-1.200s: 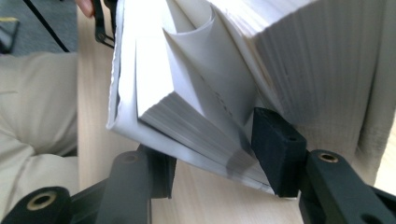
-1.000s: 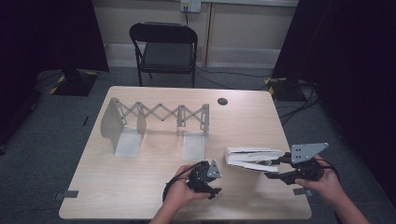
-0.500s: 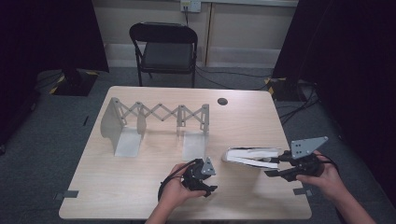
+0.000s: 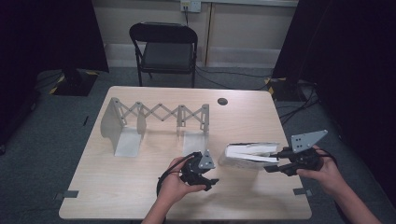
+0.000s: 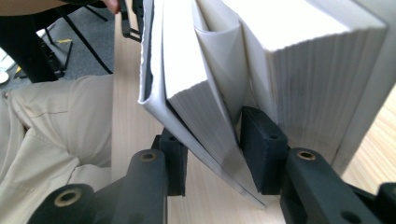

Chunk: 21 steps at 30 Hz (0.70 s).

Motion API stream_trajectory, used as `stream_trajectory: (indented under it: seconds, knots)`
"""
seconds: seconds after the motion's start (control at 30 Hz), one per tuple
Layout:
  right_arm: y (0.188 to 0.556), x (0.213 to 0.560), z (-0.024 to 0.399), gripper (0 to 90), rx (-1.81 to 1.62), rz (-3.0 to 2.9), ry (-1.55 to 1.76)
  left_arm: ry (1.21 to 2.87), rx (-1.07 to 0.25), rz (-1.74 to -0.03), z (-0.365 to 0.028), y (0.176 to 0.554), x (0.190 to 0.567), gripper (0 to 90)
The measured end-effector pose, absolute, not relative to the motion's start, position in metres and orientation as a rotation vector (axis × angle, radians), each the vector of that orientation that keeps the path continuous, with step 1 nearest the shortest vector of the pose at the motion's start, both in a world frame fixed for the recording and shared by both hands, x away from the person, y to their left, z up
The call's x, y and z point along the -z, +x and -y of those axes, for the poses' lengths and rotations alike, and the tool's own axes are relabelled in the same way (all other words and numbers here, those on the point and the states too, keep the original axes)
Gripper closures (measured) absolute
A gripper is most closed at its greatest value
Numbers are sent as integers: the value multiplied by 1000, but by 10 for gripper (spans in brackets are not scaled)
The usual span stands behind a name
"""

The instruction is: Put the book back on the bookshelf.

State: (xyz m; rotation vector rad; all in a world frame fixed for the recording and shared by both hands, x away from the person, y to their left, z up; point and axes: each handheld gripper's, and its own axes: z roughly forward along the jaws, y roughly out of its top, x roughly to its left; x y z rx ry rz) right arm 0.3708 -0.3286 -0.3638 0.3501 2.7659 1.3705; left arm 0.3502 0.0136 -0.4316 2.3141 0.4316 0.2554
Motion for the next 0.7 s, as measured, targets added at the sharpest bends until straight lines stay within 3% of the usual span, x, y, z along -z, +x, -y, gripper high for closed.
stream_trajectory:
  seconds: [0.7]
  knots:
    - [373, 361, 331, 651, -1329, -2745, 361, 2241, -329, -327, 12, 379, 383, 349]
